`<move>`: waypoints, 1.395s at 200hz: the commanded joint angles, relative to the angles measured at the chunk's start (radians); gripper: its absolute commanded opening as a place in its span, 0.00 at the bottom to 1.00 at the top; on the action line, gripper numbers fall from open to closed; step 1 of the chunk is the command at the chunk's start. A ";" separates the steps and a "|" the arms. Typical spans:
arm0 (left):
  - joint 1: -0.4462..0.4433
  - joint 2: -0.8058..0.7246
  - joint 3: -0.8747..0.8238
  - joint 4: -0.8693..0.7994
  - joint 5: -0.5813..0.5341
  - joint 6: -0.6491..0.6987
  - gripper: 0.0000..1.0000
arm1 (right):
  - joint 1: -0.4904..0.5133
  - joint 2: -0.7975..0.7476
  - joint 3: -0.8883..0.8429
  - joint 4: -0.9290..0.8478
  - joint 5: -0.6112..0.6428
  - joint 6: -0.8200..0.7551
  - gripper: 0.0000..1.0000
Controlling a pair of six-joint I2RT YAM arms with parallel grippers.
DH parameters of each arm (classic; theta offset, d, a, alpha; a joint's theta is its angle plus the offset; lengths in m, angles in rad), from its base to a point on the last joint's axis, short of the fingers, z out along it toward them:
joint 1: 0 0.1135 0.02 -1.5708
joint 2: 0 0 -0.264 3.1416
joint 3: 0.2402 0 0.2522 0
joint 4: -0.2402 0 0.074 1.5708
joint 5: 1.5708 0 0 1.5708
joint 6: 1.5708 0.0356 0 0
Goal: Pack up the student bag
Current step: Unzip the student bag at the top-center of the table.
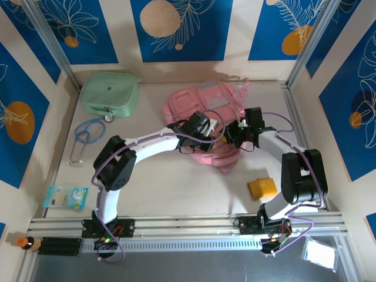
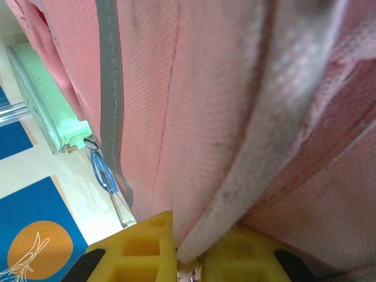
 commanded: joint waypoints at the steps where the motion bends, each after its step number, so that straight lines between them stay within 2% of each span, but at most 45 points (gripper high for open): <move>1: 0.035 -0.059 -0.041 -0.044 -0.039 0.022 0.00 | -0.023 -0.034 0.027 -0.050 0.032 -0.042 0.09; 58: 0.115 -0.138 -0.158 -0.068 -0.045 0.045 0.00 | -0.032 -0.060 0.031 -0.086 0.048 -0.076 0.08; 113: 0.206 -0.170 -0.209 -0.104 -0.018 0.123 0.00 | -0.031 -0.065 0.039 -0.113 0.052 -0.114 0.07; 160: 0.266 -0.126 -0.157 -0.081 0.023 0.130 0.00 | -0.010 -0.038 0.072 -0.124 0.018 -0.171 0.07; 186: 0.266 -0.113 -0.127 -0.074 -0.004 0.113 0.00 | 0.020 0.009 0.117 -0.133 -0.038 -0.232 0.07; 207: 0.272 -0.160 -0.187 -0.042 -0.046 0.096 0.00 | 0.050 0.060 0.155 -0.139 -0.067 -0.263 0.07; 246: 0.292 -0.283 -0.339 -0.048 -0.055 0.127 0.00 | 0.099 0.129 0.224 -0.144 -0.106 -0.311 0.08; 261: 0.298 -0.318 -0.378 -0.054 -0.065 0.133 0.00 | 0.110 0.124 0.246 -0.195 -0.086 -0.352 0.13; 272: 0.299 -0.336 -0.392 -0.053 -0.076 0.134 0.00 | 0.114 0.107 0.257 -0.239 -0.061 -0.380 0.25; 279: 0.299 -0.343 -0.394 -0.053 -0.085 0.137 0.12 | 0.112 0.089 0.253 -0.259 -0.058 -0.392 0.31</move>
